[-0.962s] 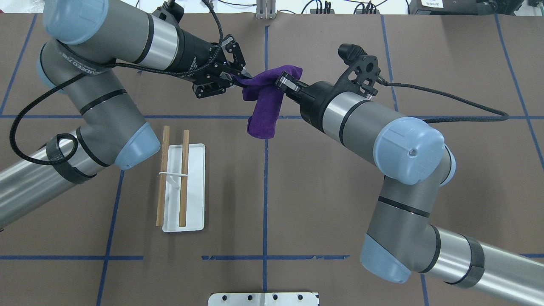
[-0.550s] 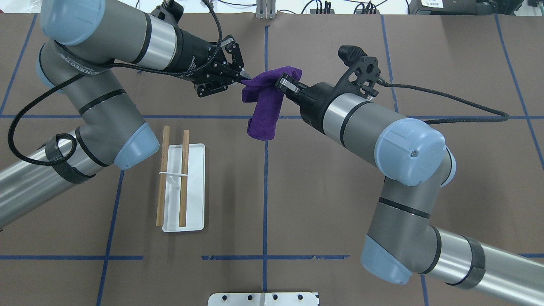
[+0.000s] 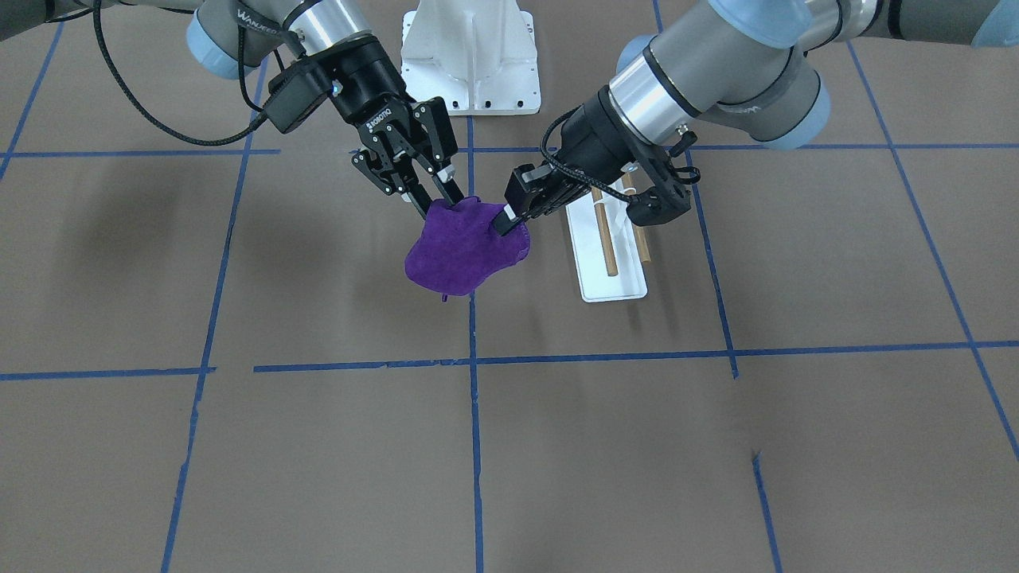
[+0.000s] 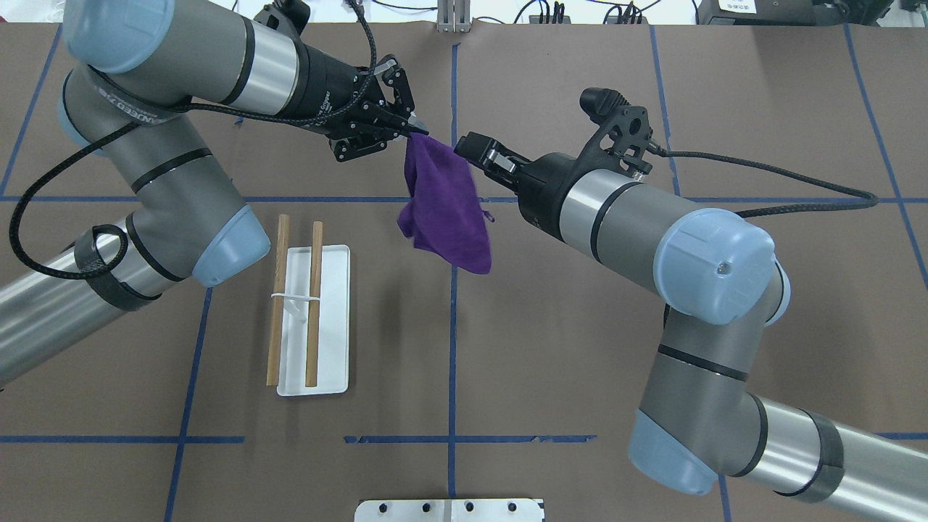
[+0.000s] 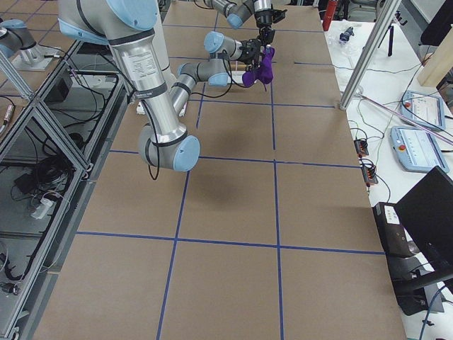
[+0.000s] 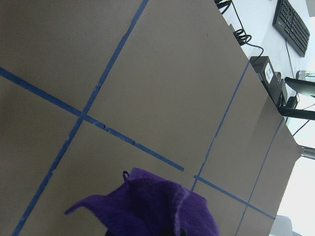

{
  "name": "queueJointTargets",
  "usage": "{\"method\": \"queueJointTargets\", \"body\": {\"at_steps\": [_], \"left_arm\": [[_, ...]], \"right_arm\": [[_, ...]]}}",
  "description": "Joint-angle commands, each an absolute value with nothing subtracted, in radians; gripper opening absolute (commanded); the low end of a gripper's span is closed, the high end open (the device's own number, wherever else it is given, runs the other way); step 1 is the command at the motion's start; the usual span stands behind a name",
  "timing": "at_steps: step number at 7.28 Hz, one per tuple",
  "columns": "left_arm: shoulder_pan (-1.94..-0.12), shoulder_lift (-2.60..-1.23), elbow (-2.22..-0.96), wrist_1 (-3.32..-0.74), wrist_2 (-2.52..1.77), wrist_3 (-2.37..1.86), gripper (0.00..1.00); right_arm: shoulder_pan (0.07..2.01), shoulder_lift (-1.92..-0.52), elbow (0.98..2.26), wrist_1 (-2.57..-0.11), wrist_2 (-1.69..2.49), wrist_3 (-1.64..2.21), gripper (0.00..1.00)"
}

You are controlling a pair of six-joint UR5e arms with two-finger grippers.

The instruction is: Hang towel on rack

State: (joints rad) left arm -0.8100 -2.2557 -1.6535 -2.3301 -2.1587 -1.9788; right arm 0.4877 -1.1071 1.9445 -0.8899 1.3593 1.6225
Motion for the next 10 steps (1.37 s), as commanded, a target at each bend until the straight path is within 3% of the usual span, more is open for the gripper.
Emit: {"method": "queueJointTargets", "body": {"at_steps": [1, 5, 8, 10], "left_arm": [[-0.816, -2.258, -1.66, -2.327, -2.16, -1.979, 0.0], [-0.815, -2.269, -1.748, -2.262, -2.094, -1.994, 0.0], [-0.772, -2.257, -2.018, -1.925, -1.921, -2.035, 0.0], [-0.656, -2.255, -2.116, -1.741, -1.725, -2.092, 0.0]], "right_arm": [[0.497, -1.225, 2.015, -0.899, 1.443, 1.541, 1.0], [0.753, -1.273, 2.071, -1.214, 1.823, 1.311, 1.0], [1.06, -1.284, 2.066, -1.514, 2.163, 0.95, 1.0], [1.184, -1.347, 2.053, -1.708, 2.184, 0.562, 1.0]]}}
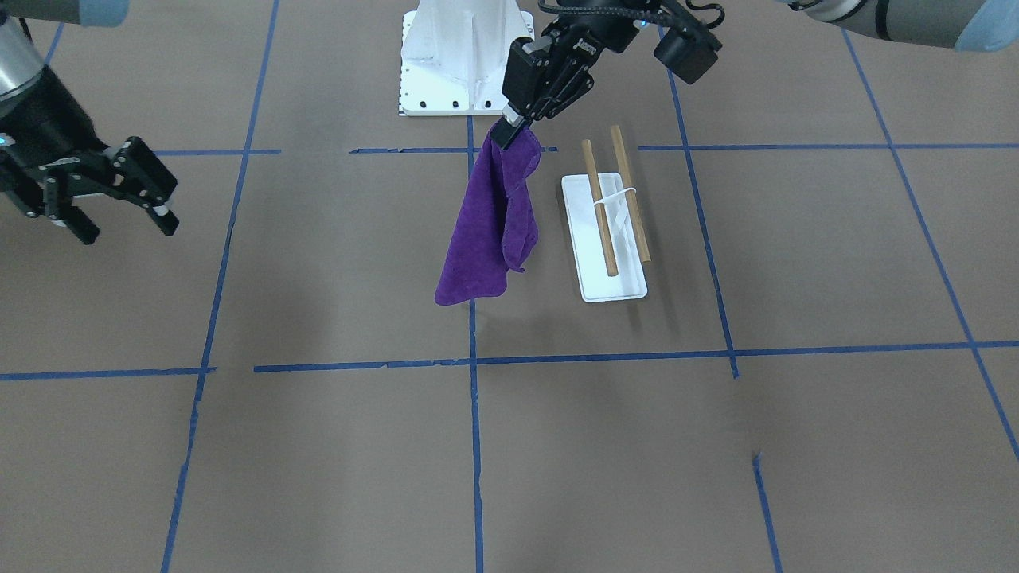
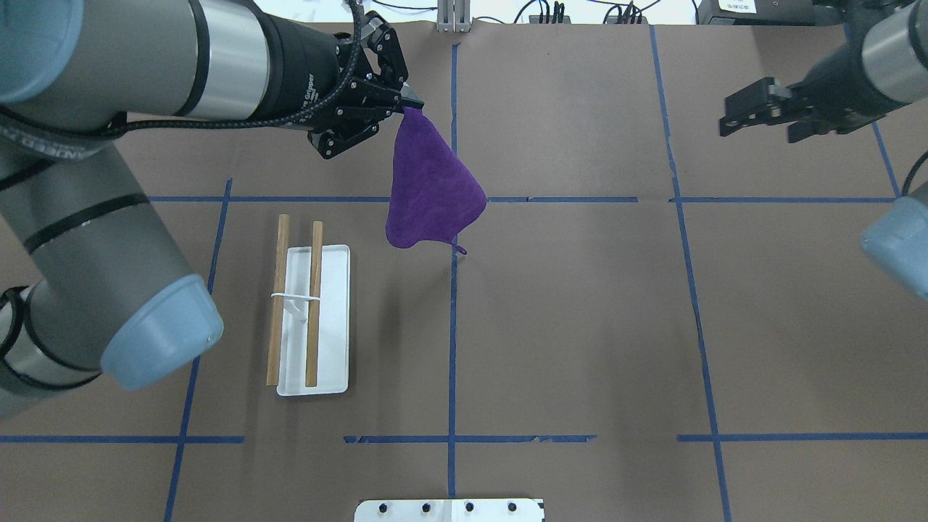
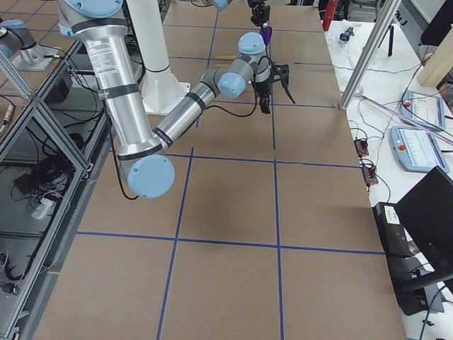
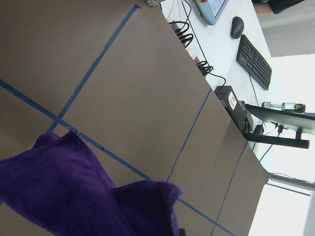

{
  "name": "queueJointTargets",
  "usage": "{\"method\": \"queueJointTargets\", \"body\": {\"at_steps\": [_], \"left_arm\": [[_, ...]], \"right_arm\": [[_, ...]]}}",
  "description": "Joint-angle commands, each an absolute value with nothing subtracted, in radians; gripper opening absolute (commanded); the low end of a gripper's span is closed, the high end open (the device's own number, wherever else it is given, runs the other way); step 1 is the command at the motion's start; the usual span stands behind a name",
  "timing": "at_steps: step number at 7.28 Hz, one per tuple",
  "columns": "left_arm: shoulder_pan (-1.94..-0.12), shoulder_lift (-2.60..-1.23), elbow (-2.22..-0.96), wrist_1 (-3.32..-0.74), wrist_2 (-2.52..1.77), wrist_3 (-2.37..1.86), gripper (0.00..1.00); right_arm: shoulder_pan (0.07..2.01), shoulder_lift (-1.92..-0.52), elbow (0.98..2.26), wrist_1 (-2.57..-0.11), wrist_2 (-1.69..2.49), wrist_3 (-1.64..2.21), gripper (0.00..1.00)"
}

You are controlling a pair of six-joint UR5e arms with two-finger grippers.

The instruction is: Hang towel on rack

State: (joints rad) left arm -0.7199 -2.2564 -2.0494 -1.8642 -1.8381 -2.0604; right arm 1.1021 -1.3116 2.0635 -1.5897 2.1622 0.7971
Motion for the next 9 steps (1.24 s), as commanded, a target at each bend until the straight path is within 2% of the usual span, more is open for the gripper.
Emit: {"method": "queueJointTargets", "body": {"at_steps": [1, 2, 4, 5, 7, 9], "left_arm": [[-0.626, -2.256, -2.179, -1.607, -1.68, -2.095, 0.0], [-0.624, -2.256, -2.237, -1.489, -1.674, -2.123, 0.0], [-0.608, -2.253, -2.253, -1.378, -1.675, -2.3, 0.0], [-0.597, -2.249, -2.273, -1.327, -1.675, -2.397, 0.0], [-0.569, -2.185, -2.4, -1.185, -1.675, -2.489, 0.0], [-0.584, -2.121, -2.418, -1.118, -1.661, -2.488, 0.0]], "right_arm": [[1.245, -1.376, 2.025, -1.757, 2.177, 0.385, 1.0], [1.308, -1.411, 1.979, -1.756, 2.183, 0.232, 1.0], [1.377, -1.451, 1.918, -1.759, 2.191, 0.038, 1.0], [1.393, -1.453, 1.889, -1.759, 2.191, -0.004, 1.0], [1.417, -1.462, 1.832, -1.759, 2.241, -0.07, 1.0], [1.433, -1.508, 1.807, -1.752, 2.324, -0.081, 1.0]]}}
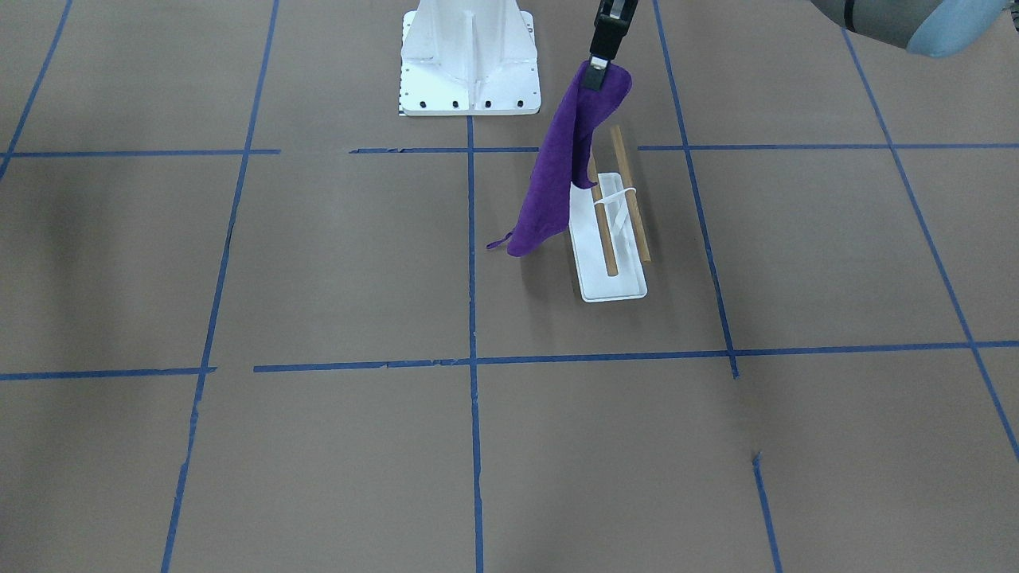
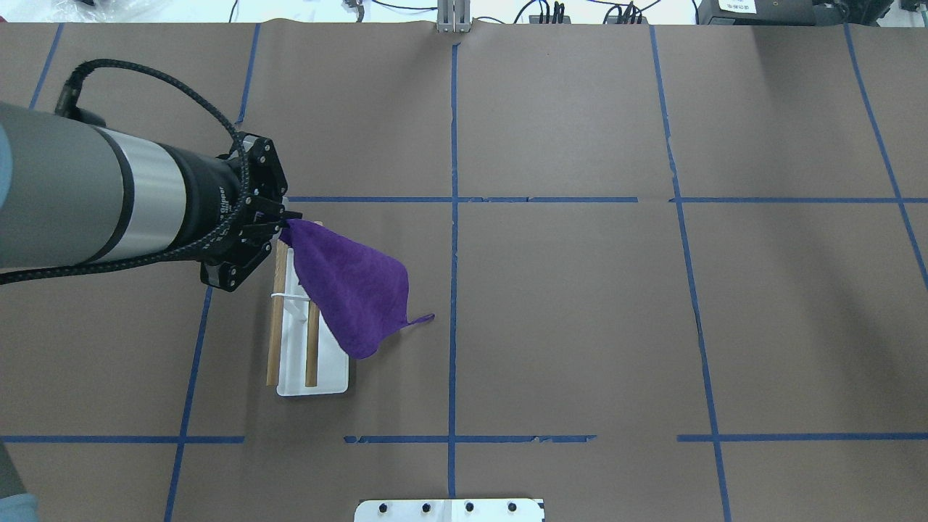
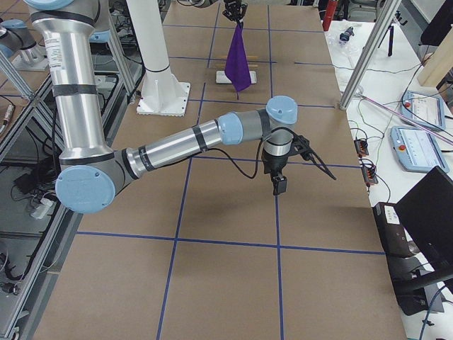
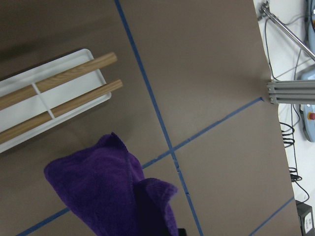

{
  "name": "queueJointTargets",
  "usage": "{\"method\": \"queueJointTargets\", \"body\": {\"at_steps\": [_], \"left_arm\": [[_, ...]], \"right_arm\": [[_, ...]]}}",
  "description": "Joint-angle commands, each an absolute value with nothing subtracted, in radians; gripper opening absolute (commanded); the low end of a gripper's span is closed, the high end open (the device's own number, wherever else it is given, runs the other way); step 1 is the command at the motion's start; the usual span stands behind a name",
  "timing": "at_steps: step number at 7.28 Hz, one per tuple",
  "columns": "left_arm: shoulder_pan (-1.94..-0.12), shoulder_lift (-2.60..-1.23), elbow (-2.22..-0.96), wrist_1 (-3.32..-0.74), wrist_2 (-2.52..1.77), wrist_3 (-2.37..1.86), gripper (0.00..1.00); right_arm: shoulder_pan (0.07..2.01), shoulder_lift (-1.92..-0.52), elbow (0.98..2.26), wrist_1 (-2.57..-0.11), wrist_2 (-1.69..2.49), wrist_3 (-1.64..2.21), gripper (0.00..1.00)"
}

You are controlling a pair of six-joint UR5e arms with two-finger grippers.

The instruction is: Hang towel on rack

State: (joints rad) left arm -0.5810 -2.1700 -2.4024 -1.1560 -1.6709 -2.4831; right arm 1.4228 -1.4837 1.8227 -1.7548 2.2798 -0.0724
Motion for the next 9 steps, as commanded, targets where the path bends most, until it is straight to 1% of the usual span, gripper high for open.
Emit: {"method": "queueJointTargets", "body": {"at_steps": [1, 2, 4, 5, 6, 7, 8, 9], "left_arm": [[-0.584, -2.065, -2.41, -1.118, -1.602, -2.477, 0.0], [-0.581, -2.022, -2.396, -1.12, -1.579, -2.462, 0.0], [-0.58, -1.973, -2.329, -1.118, -1.513, -2.413, 0.0], [-0.574, -1.944, -2.285, -1.118, -1.47, -2.389, 0.0], [-0.569, -1.939, -2.205, -1.121, -1.416, -2.381, 0.0], [-0.568, -1.937, -2.174, -1.123, -1.414, -2.378, 0.0], [-0.566, -1.921, -2.174, -1.127, -1.411, -2.375, 0.33], [-0.555, -1.904, -2.171, -1.126, -1.405, -2.273, 0.99]], "right_arm": [[1.431, -1.514, 1.795, -1.753, 2.324, -0.08, 1.0], [1.431, -1.514, 1.792, -1.75, 2.324, -0.068, 1.0], [1.431, -1.503, 1.796, -1.741, 2.324, -0.074, 1.0], [1.431, -1.509, 1.789, -1.715, 2.322, -0.077, 1.0], [1.431, -1.511, 1.792, -1.697, 2.322, -0.075, 1.0], [1.431, -1.509, 1.795, -1.694, 2.322, -0.078, 1.0], [1.431, -1.509, 1.793, -1.694, 2.322, -0.078, 1.0], [1.431, -1.511, 1.792, -1.694, 2.322, -0.077, 1.0]]}}
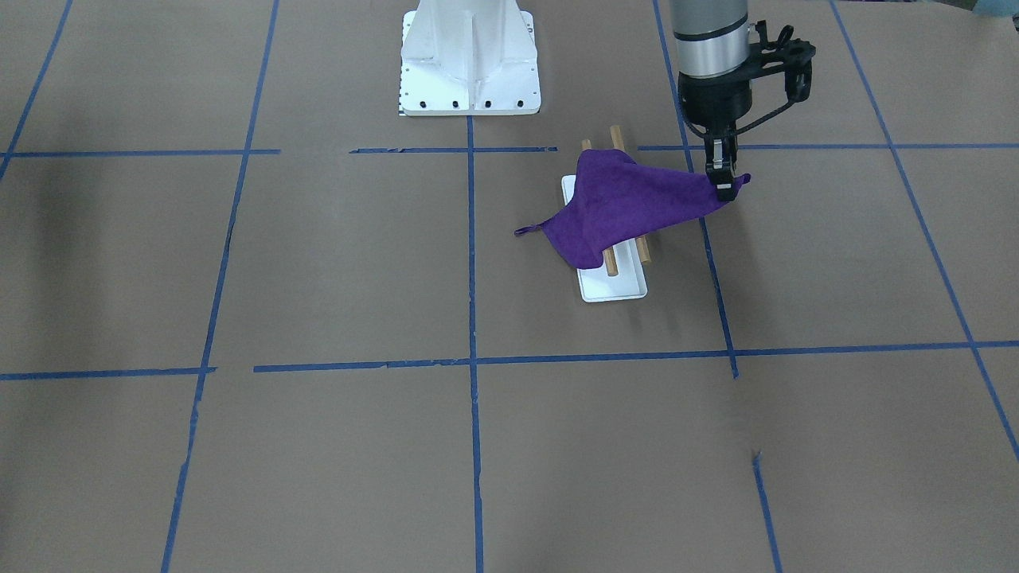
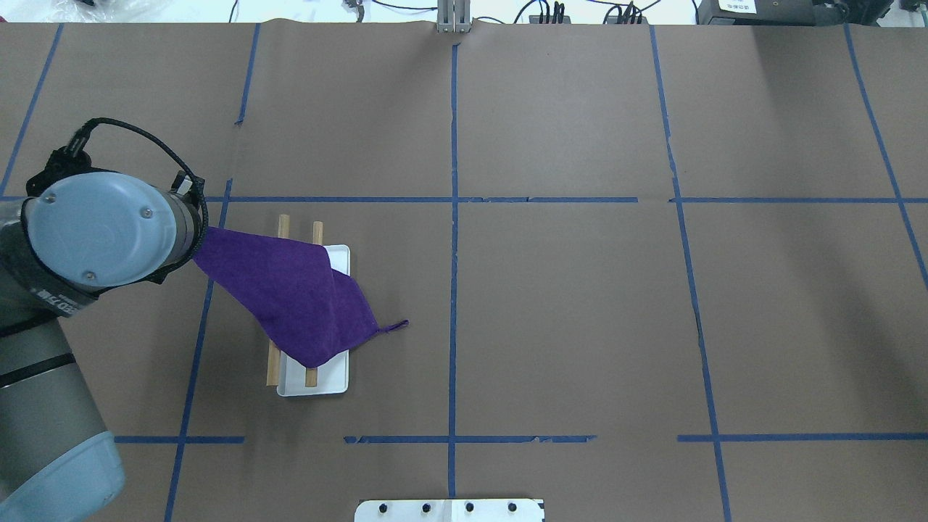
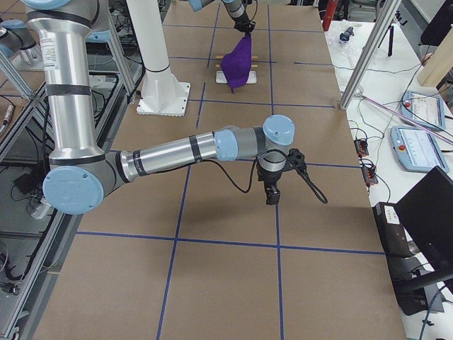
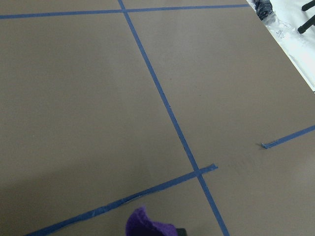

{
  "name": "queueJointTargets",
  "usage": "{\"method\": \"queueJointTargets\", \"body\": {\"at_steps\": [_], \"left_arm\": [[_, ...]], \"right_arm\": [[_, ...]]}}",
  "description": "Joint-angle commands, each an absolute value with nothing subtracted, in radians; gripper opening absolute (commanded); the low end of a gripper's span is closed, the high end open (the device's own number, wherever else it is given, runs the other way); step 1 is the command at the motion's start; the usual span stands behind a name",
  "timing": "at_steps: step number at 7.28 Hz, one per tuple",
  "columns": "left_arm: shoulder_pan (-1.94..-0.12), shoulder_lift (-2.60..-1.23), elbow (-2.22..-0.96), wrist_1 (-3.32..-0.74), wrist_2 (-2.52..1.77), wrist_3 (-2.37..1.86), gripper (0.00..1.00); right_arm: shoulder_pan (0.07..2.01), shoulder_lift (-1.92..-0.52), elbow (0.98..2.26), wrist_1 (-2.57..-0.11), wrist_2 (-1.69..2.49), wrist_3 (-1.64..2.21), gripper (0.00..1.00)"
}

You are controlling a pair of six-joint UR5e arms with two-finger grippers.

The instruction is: Hang towel on rack

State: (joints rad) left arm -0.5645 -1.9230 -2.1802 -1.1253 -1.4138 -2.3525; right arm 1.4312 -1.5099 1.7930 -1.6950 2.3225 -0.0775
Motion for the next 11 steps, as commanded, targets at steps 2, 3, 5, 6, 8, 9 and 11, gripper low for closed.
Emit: {"method": "queueJointTargets", "body": {"at_steps": [2, 3, 5, 6, 8, 9, 11], "left_arm": [[-0.564, -1.853, -2.187, -1.134, -1.411, -2.112, 1.0], [-0.571, -1.824, -2.213, -1.152, -1.414, -2.0, 1.0], [-0.644, -1.793, -2.214, -1.19, -1.445, -1.768, 1.0], [-0.726, -1.78, -2.21, -1.196, -1.548, -1.585, 1.0], [-0.898, -1.778, -2.194, -1.225, -1.632, -1.22, 1.0], [-0.985, -1.779, -2.154, -1.248, -1.7, -1.059, 1.0], [-1.194, -1.735, -2.079, -1.34, -1.921, -0.677, 1.0]], "right_arm": [[1.431, -1.514, 1.79, -1.694, 2.324, -0.075, 1.0], [1.433, -1.516, 1.79, -1.694, 2.322, -0.078, 1.0], [1.448, -1.514, 1.79, -1.694, 2.321, -0.081, 1.0], [1.448, -1.516, 1.79, -1.694, 2.319, -0.08, 1.0], [1.451, -1.517, 1.792, -1.694, 2.318, -0.077, 1.0], [1.459, -1.519, 1.792, -1.694, 2.318, -0.074, 1.0], [1.488, -1.546, 1.79, -1.695, 2.318, -0.072, 1.0]]}}
